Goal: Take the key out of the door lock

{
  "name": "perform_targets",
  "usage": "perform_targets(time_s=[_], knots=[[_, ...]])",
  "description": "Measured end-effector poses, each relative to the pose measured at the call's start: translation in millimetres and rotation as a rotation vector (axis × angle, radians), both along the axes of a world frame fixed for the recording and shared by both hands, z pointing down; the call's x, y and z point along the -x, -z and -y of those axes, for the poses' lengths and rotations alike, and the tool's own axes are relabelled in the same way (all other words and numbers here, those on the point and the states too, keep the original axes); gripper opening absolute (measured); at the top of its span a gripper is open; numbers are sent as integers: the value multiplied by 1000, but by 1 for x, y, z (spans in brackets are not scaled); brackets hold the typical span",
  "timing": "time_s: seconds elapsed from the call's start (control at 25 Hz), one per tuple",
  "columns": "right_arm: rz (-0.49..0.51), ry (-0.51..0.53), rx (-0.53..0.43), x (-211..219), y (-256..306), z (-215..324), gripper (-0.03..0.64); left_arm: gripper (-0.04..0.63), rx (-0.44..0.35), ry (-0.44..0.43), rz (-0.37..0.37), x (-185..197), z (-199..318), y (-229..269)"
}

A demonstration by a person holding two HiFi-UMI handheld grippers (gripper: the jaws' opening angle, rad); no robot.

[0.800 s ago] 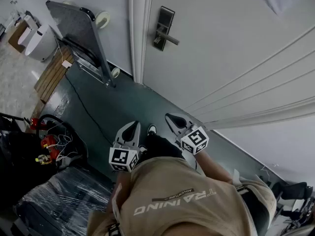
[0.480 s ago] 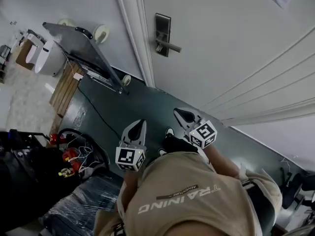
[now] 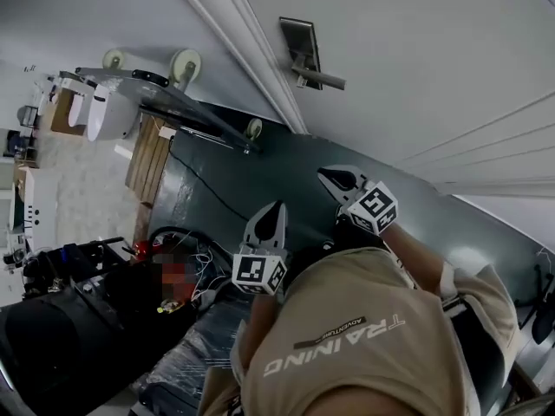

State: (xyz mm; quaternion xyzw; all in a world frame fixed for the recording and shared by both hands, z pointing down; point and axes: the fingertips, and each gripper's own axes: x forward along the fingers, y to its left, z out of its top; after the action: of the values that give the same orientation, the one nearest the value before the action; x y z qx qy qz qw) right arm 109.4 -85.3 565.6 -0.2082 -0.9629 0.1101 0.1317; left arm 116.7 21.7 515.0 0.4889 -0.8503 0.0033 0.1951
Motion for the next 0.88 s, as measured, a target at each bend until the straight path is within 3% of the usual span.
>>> perform_targets(time_s=[0.12,0.28,0.44,0.64,0.88], knots=[[-28,-38,58,9,-4,-7,14,9,8,22,-28,12,-18,-8],[-64,-96,31,22,-9,0,14,9,-19,7,-50,37,-21,-9],[-50,-211,-47,50,8,6,14,9,-62,-98,-15,71,-23,0],[3,-350,-33,80,42,-24,15,9,-91,-231,43,109,-49,18],[13,-503,-55,109,55,-40,15,9,-153,-278,-1,164,-72,20]])
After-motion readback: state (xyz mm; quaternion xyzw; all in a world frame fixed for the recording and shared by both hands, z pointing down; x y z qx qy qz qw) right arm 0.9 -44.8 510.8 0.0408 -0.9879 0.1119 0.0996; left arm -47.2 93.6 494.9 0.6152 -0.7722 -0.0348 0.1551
